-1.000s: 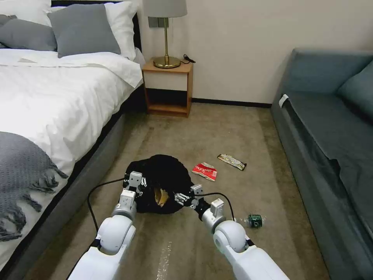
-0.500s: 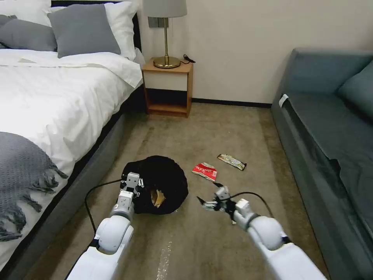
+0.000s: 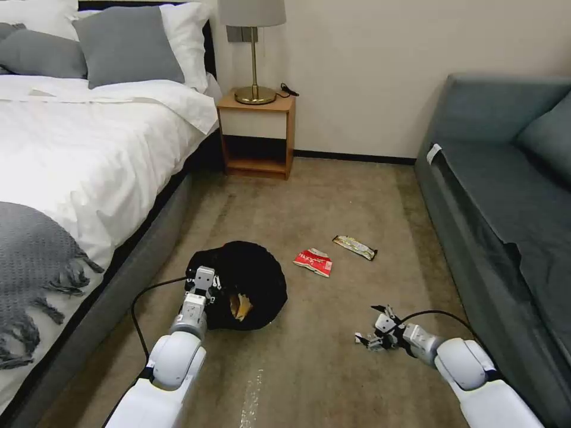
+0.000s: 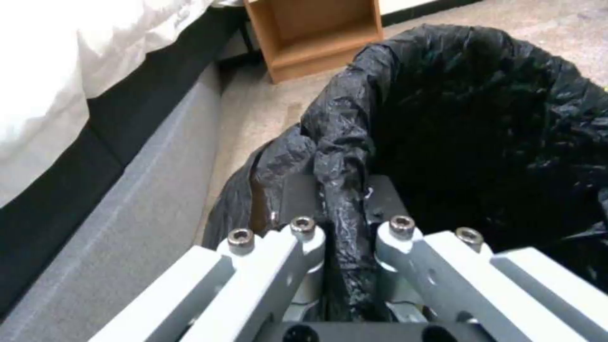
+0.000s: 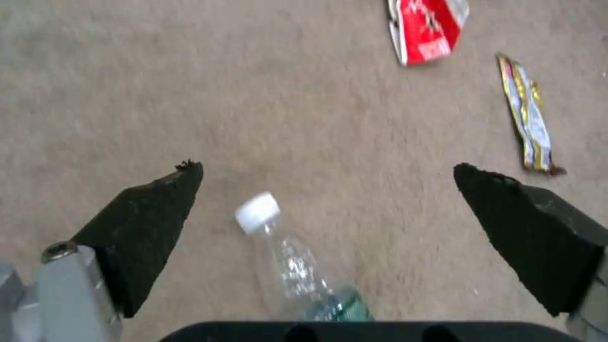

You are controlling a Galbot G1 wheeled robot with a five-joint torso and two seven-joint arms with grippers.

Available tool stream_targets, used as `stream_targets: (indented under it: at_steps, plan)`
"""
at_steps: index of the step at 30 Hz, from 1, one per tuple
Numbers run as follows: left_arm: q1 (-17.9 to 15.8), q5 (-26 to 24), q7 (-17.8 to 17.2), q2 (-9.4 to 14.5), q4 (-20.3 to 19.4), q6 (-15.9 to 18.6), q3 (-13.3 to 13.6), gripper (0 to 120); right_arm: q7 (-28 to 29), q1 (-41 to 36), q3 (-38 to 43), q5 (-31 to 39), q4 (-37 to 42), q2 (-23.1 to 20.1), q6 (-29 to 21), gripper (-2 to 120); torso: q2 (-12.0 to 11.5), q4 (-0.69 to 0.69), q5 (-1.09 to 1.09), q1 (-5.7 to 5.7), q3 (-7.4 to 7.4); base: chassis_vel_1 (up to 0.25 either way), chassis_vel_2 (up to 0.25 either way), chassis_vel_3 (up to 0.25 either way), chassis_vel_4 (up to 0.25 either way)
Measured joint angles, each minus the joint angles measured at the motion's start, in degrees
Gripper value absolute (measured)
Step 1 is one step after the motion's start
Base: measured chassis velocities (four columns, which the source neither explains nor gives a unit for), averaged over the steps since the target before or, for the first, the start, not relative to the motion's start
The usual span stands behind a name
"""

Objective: Pick up the trash bin, then pick up the garbage on the floor and place it into the trash bin.

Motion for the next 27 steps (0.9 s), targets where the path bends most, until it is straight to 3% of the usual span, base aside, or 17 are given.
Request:
stream_targets:
  at_steps: [17,27]
  plan:
    - [0.0,-0.4,-0.4,0.5,0.2,-0.1,-0.2,5,-3.2,4.4,2.8,-4.5,-8.2,1.8,3.7,100,0.0,0.01,0.0,0.0,0.0,0.0,0.0,0.0,0.0]
    - [0.2,-0.4,-0.4,1.4,0.1,-0.1,-0.3,5,-5.5,7.8,3.5,-7.1,-17.2,1.7,6.0,100,0.0,0.01,0.0,0.0,0.0,0.0,0.0,0.0,0.0]
